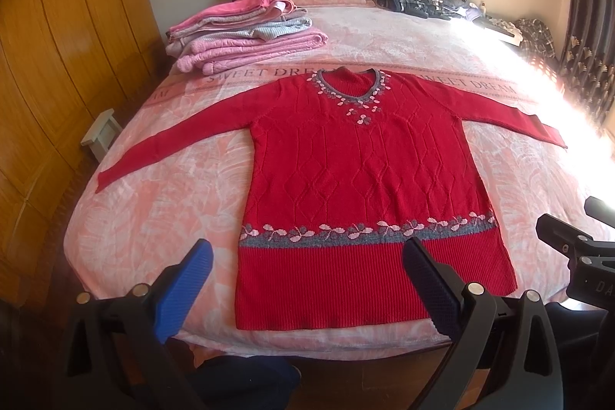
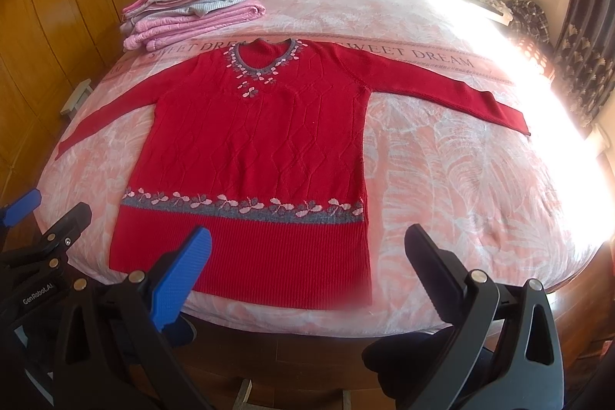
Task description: Fold small clothes
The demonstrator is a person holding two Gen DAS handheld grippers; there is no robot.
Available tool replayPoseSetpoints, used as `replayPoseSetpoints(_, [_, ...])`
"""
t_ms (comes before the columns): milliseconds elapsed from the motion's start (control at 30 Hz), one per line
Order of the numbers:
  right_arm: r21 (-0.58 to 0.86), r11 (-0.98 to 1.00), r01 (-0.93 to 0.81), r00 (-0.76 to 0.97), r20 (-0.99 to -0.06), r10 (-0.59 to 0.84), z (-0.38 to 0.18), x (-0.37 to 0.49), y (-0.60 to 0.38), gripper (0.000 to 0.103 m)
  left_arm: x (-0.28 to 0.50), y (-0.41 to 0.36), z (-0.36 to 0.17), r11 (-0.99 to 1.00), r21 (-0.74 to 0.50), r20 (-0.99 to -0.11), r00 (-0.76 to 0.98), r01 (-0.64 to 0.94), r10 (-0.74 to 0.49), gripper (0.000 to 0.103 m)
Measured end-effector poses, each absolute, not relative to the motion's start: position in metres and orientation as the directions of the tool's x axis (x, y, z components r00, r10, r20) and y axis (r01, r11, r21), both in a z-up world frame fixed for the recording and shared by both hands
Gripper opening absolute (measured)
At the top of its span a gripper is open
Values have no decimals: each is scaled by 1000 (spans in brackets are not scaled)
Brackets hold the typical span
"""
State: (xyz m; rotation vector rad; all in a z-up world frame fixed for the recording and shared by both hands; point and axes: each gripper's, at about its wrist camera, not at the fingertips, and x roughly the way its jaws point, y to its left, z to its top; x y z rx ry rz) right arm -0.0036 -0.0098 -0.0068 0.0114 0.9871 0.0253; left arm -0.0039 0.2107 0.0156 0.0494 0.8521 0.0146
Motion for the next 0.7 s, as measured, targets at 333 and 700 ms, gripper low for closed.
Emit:
replayPoseSetpoints(333, [26, 999, -19, 543, -839, 32, -9, -4, -12, 100, -3, 211, 14, 999, 51, -757, 653, 11, 31, 99])
replayPoseSetpoints(700, [31, 999, -20, 540, -841, 37, -10, -3, -13, 100, -3, 210, 13, 999, 51, -758, 651, 12, 31, 99])
